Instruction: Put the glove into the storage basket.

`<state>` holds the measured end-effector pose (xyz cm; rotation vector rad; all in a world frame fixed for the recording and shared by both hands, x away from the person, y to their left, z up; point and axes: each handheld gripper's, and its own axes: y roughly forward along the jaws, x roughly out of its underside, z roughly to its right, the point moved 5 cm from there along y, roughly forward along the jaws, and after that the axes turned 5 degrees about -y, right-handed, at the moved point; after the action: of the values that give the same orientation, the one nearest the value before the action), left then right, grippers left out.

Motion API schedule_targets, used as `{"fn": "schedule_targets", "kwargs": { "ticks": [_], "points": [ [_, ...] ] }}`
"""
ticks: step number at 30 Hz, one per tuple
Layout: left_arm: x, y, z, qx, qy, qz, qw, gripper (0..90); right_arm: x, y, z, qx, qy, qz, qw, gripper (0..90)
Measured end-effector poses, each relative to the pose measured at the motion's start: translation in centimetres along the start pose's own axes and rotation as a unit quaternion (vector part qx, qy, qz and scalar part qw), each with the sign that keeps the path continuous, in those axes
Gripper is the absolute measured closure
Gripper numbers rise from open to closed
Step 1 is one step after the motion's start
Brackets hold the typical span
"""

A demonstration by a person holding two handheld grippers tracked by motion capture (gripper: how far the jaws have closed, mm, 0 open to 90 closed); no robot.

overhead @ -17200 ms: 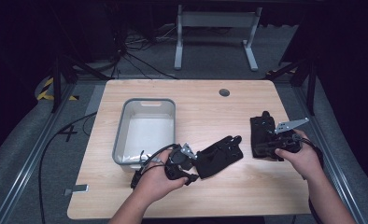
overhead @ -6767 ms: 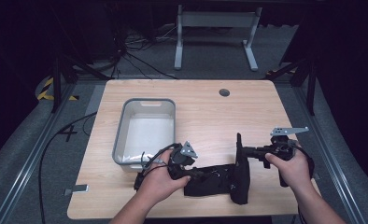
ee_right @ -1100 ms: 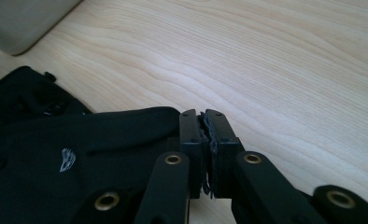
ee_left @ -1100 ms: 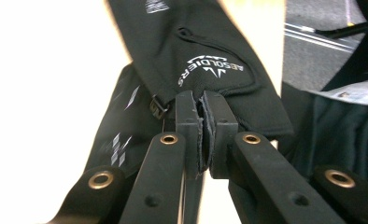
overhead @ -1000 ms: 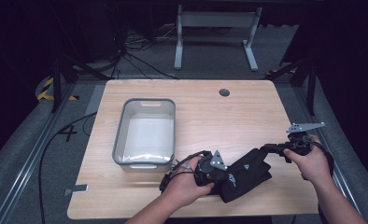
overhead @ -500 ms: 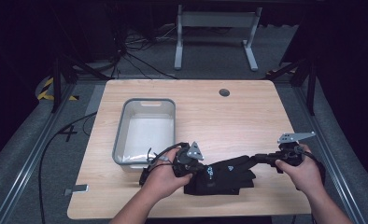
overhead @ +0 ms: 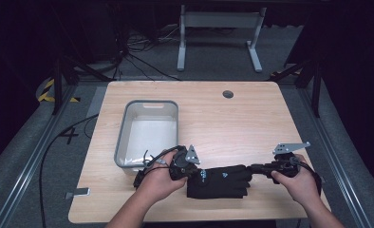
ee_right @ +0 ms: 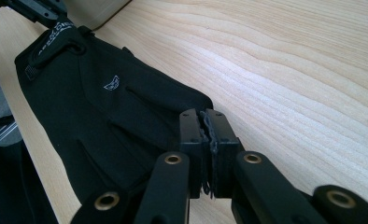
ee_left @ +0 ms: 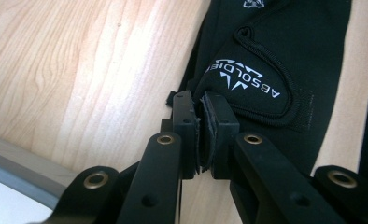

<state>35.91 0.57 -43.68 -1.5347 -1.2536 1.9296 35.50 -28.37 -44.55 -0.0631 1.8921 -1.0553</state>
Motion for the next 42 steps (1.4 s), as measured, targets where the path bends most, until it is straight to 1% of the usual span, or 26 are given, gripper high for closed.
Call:
{"fn": "schedule_targets", "kwargs": {
  "ticks": [1, 4, 8, 12, 15, 16, 18, 20, 21, 22, 23, 24, 26, 27, 29, 31, 32, 33, 35, 36, 39, 40, 42],
  "points": [
    [0.0, 0.0, 0.0, -0.002, -0.001, -0.003, 1.0000, 84.8, 0.0, 0.0, 0.0, 0.001, 0.000, 0.002, 1.0000, 87.0],
    [0.0, 0.2, -0.1, -0.003, 0.002, -0.002, 1.0000, 84.3, 0.0, 0.0, 0.1, 0.005, 0.001, 0.006, 1.0000, 87.0],
    [0.2, 0.6, -0.3, -0.001, 0.004, -0.008, 1.0000, 84.0, 0.2, 0.2, 0.1, 0.003, 0.003, 0.002, 1.0000, 86.8],
    [0.2, 1.0, -0.4, -0.010, -0.005, -0.013, 0.9998, 83.3, 0.5, 0.5, 0.2, 0.003, 0.006, 0.001, 1.0000, 86.7],
    [0.0, 0.9, -0.5, -0.014, -0.003, -0.009, 0.9999, 83.4, 0.5, 0.5, 0.3, 0.004, 0.004, -0.002, 1.0000, 86.7],
    [0.0, 0.8, -0.4, -0.015, -0.005, -0.008, 0.9998, 83.4, 0.4, 0.5, 0.3, 0.005, 0.005, -0.002, 1.0000, 86.7],
    [-0.2, 0.7, -0.5, -0.017, -0.006, -0.001, 0.9998, 82.9, 0.2, 0.4, 0.3, 0.006, 0.005, 0.003, 1.0000, 86.7],
    [-0.1, 0.7, -0.6, -0.017, -0.007, -0.002, 0.9998, 82.4, 0.2, 0.4, 0.3, 0.006, 0.006, 0.002, 1.0000, 86.6],
    [0.0, 0.8, -0.6, -0.016, -0.011, -0.005, 0.9998, 82.0, 0.3, 0.5, 0.3, 0.005, 0.007, -0.002, 1.0000, 86.5],
    [0.1, 0.9, -0.8, -0.015, -0.009, -0.009, 0.9998, 81.0, 0.4, 0.6, 0.3, 0.005, 0.009, -0.005, 0.9999, 86.5],
    [0.2, 1.1, -0.7, -0.014, -0.015, -0.013, 0.9997, 80.2, 0.6, 0.7, 0.3, 0.005, 0.010, -0.008, 0.9999, 86.3],
    [0.3, 1.3, -0.7, -0.011, -0.015, -0.020, 0.9996, 78.6, 0.8, 0.8, 0.4, 0.004, 0.010, -0.011, 0.9999, 85.8],
    [0.6, 1.5, -0.6, -0.006, -0.024, -0.028, 0.9993, 72.4, 1.0, 0.9, 0.4, 0.004, 0.013, -0.021, 0.9997, 82.3],
    [0.7, 1.4, -0.6, -0.003, -0.025, -0.029, 0.9993, 69.7, 1.2, 0.8, 0.4, 0.005, 0.017, -0.023, 0.9996, 78.0],
    [0.8, 1.2, -0.6, 0.004, -0.030, -0.025, 0.9992, 66.1, 1.2, 0.6, 0.4, 0.004, 0.019, -0.021, 0.9996, 73.0],
    [0.9, 0.9, -0.6, 0.004, -0.041, -0.028, 0.9988, 63.4, 1.3, 0.4, 0.4, 0.002, 0.024, -0.017, 0.9996, 71.9],
    [1.0, 0.6, -0.7, 0.001, -0.046, -0.025, 0.9986, 63.2, 1.3, 0.3, 0.4, 0.001, 0.022, -0.016, 0.9996, 72.0],
    [1.0, 0.3, -0.6, 0.002, -0.050, -0.020, 0.9985, 63.1, 1.2, 0.1, 0.5, 0.006, 0.021, -0.013, 0.9997, 72.4],
    [0.8, -0.2, -0.3, 0.006, -0.050, -0.012, 0.9987, 64.5, 1.1, -0.2, 0.6, 0.012, 0.018, -0.010, 0.9997, 74.8],
    [0.7, -0.3, -0.1, 0.008, -0.046, -0.010, 0.9989, 65.9, 1.0, -0.2, 0.5, 0.013, 0.015, -0.008, 0.9998, 76.4],
    [0.7, -0.6, 1.2, 0.020, -0.038, -0.019, 0.9989, 66.7, 1.0, -0.1, 0.5, 0.021, 0.005, -0.011, 0.9997, 78.4],
    [0.9, -0.8, 1.6, 0.024, -0.034, -0.021, 0.9989, 66.2, 1.0, 0.1, 0.4, 0.020, 0.002, -0.014, 0.9997, 78.5],
    [1.0, -1.0, 2.2, 0.032, -0.035, -0.017, 0.9987, 64.4, 1.2, 0.4, 0.2, 0.016, -0.001, -0.020, 0.9997, 78.5]
  ]
}}
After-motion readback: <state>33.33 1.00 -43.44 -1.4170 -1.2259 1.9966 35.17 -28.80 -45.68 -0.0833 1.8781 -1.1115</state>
